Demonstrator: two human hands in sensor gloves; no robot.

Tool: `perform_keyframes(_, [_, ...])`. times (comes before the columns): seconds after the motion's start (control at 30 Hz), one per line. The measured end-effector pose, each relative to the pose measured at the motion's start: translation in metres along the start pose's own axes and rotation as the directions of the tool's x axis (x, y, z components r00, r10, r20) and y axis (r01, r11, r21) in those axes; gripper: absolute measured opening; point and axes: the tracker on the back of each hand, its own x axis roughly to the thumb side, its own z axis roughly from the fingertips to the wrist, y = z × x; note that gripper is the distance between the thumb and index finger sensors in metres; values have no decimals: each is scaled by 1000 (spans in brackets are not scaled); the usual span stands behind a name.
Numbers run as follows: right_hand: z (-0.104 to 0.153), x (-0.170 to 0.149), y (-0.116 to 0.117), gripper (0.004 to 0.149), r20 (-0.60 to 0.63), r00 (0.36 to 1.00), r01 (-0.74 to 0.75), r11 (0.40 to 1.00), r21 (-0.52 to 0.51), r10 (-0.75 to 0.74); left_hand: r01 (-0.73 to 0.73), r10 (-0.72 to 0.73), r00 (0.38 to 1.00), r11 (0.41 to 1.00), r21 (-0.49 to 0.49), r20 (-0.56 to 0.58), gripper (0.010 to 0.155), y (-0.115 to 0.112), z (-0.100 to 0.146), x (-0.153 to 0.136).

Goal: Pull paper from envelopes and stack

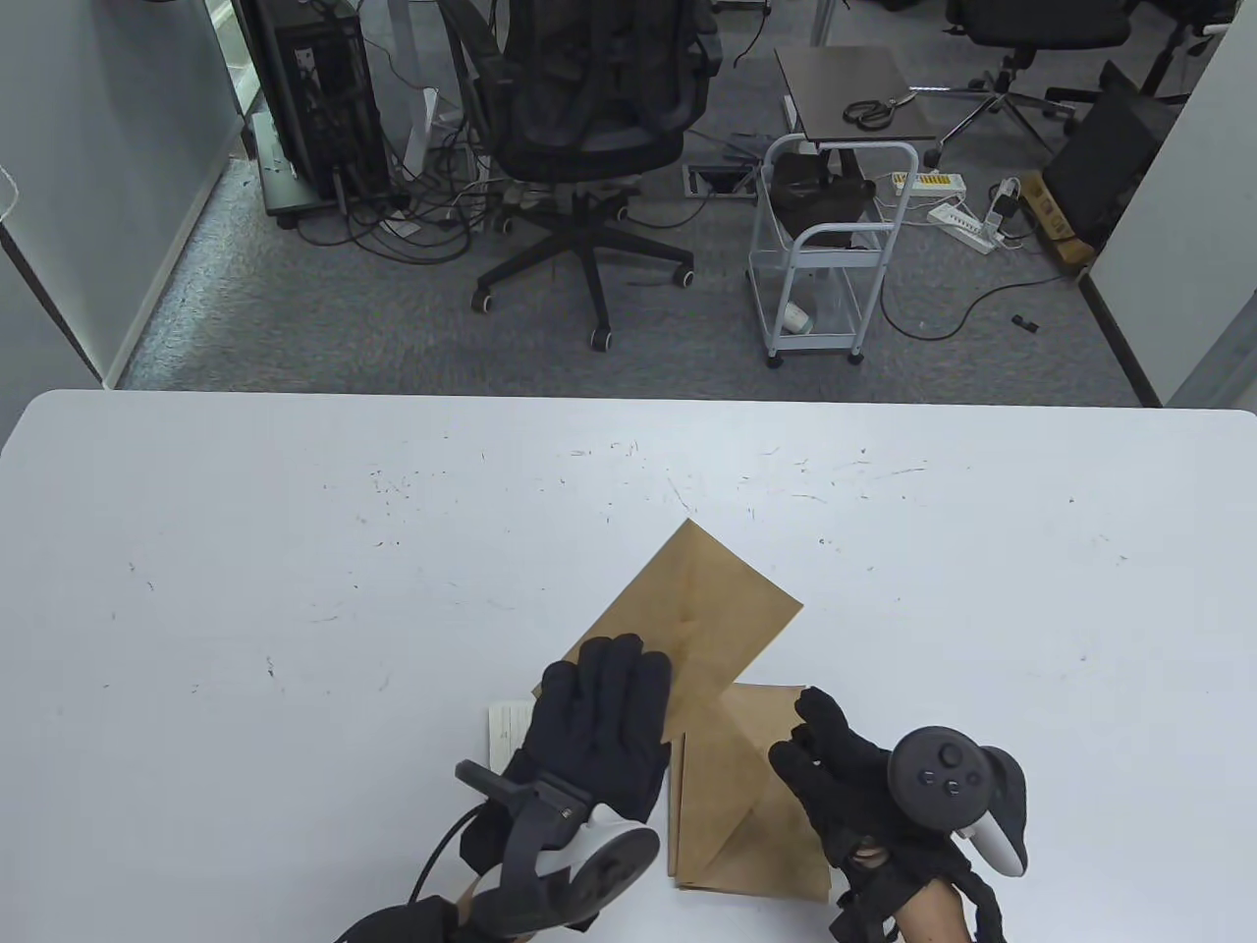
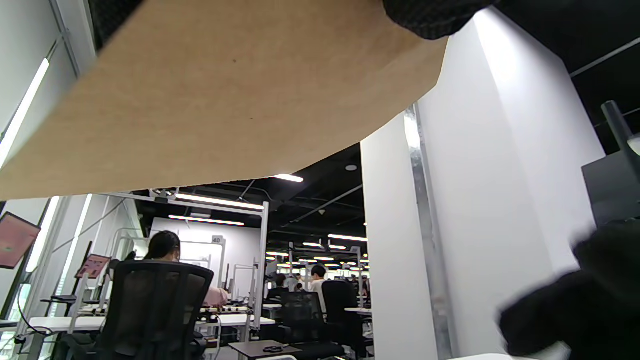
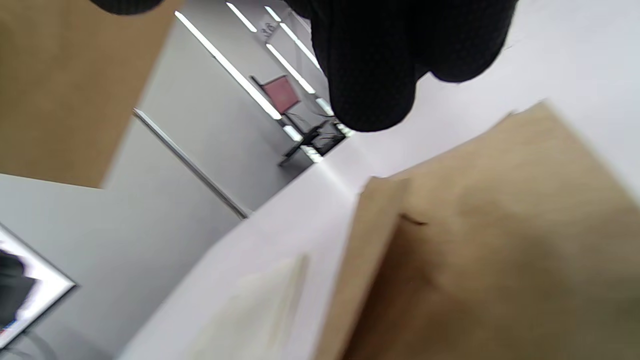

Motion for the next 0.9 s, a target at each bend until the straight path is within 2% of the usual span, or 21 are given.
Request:
perform_keyframes(0.03, [-1,2,2,87,65,994,85,996,26,-87,4,-4,1000,1000,-8,14,65,-3,3,7])
perform_keyframes(0.07, [-2,3,9,94,118,959,248,964,95,-259,0,1,1000,1000,-20,29,65,-8,7,17])
perform_keyframes(0.1, [-3,3,15,97,133,903,383,906,181,-409,-12,13,999,999,-33,33,65,-13,11,25])
perform_keyframes(0.13, [-3,3,19,99,125,874,437,871,223,-470,-16,17,999,999,-38,39,65,-15,13,29])
perform_keyframes(0.17, [-4,2,26,101,112,818,515,805,295,-565,-23,24,999,999,-39,47,65,-20,17,36])
perform_keyframes(0.23, [-7,3,34,101,130,763,565,751,343,-634,-12,15,998,999,-44,64,65,-28,21,45])
perform_keyframes(0.3, [-9,4,41,97,154,758,555,750,359,-634,-8,12,997,999,-49,79,66,-35,24,52])
perform_keyframes(0.33, [-8,6,44,92,166,758,547,754,364,-630,1,2,997,999,-48,81,66,-37,27,54])
perform_keyframes(0.43, [-6,9,51,79,187,736,610,757,234,-650,32,-28,996,999,-35,86,67,-43,31,53])
perform_keyframes(0.53, [-6,8,57,69,188,673,686,699,204,-716,22,-18,996,998,-54,83,72,-48,34,50])
perform_keyframes(0.6, [-8,3,58,64,172,635,734,658,169,-753,5,3,997,994,-108,74,79,-51,35,48])
perform_keyframes(0.67, [-9,-3,57,60,159,618,759,637,134,-770,-49,58,996,990,-135,64,83,-52,37,46])
perform_keyframes(0.73, [-8,-6,53,59,166,639,750,656,79,-751,-94,103,993,985,-146,57,83,-50,39,44])
perform_keyframes(0.77, [-7,-6,48,58,194,688,708,706,33,-699,-141,152,987,978,-156,61,82,-50,42,44])
perform_keyframes(0.8, [-7,-5,46,58,203,709,686,727,20,-675,-156,168,984,975,-159,63,81,-50,42,44])
perform_keyframes(0.83, [-4,0,41,58,225,782,599,800,-18,-581,-202,216,974,962,-184,63,80,-52,44,44])
perform_keyframes(0.9, [-1,5,38,58,244,847,499,865,-60,-472,-238,253,966,946,-218,45,79,-56,46,44])
